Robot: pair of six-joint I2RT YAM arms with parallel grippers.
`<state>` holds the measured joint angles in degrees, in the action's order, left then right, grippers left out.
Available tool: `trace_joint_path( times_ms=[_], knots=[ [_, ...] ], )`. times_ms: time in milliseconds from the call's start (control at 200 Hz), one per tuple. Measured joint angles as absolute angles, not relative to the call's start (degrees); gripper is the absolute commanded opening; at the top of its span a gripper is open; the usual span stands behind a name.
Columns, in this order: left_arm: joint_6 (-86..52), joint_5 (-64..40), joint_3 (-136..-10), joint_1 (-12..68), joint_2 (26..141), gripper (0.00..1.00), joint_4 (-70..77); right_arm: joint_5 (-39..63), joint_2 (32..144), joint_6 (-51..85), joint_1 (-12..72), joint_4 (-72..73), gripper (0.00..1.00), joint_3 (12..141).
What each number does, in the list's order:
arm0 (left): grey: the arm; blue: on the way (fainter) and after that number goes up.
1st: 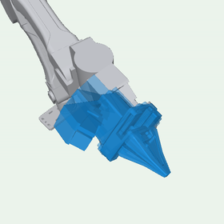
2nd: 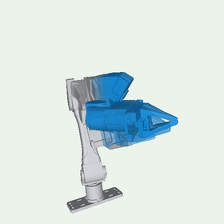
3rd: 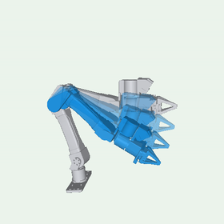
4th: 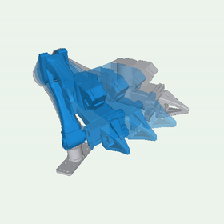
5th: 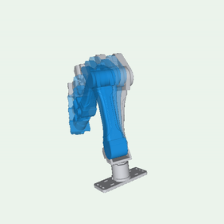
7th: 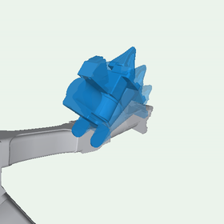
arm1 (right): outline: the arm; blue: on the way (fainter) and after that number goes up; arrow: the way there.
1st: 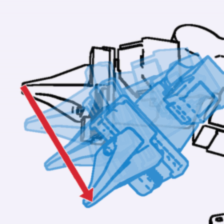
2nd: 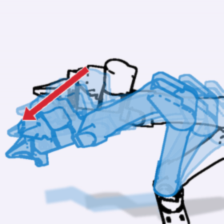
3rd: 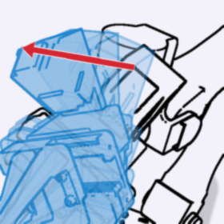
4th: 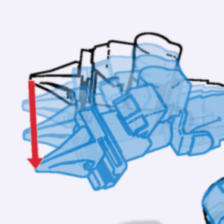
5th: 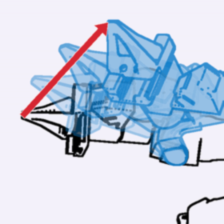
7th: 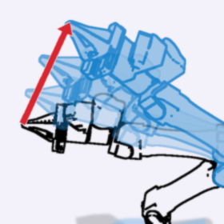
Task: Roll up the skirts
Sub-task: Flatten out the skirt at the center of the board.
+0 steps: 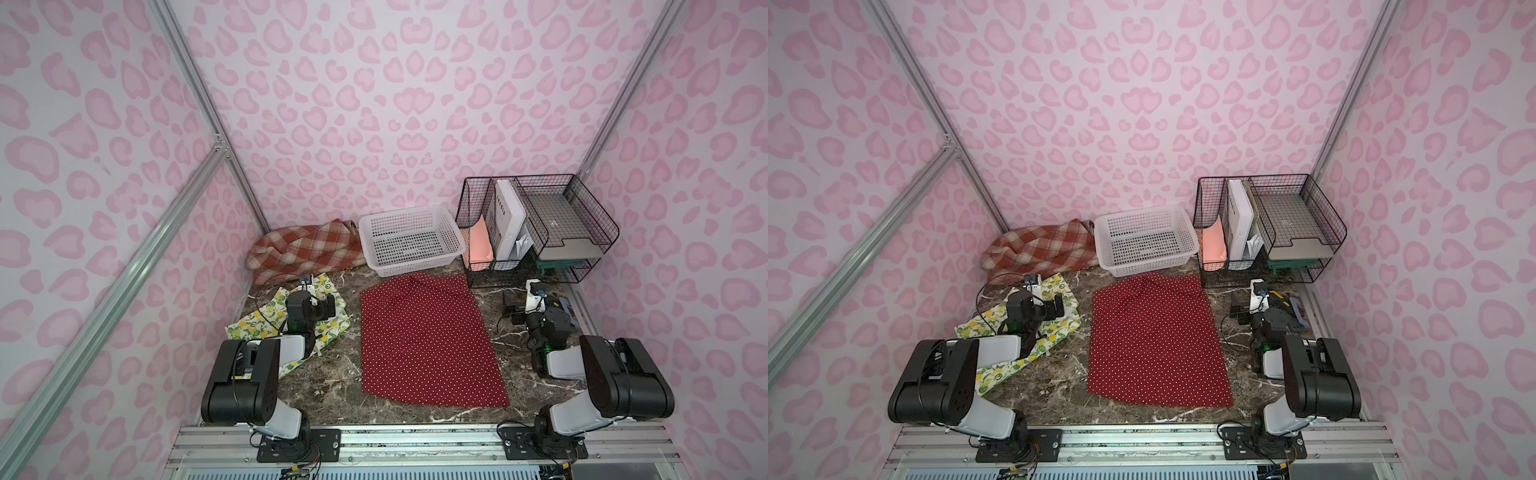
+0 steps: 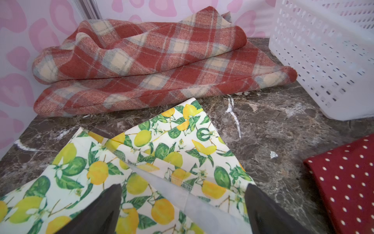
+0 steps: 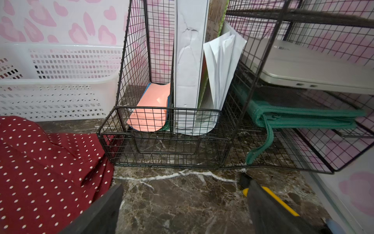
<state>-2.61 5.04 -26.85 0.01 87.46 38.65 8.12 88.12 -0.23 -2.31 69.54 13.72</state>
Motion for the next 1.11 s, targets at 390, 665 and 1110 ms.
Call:
trace_joint_path(
  times_ms=[390, 665, 1110],
  knots=[
    [-2.6, 5.0, -26.9, 0.0, 87.5, 0.99, 38.7, 7.8, 87.9, -0.3, -1.9, 69.6, 0.99, 13.4],
    [-2.6, 5.0, -26.9, 0.0, 87.5, 0.99, 38.7, 7.8, 87.9, -0.3, -1.9, 69.6, 0.99, 13.4],
    [-5.6, 12.3, -41.6, 0.9, 84.6, 0.99, 19.2, 5.4, 84.1, -0.1, -1.2, 60.5, 0.99, 18.0]
  ],
)
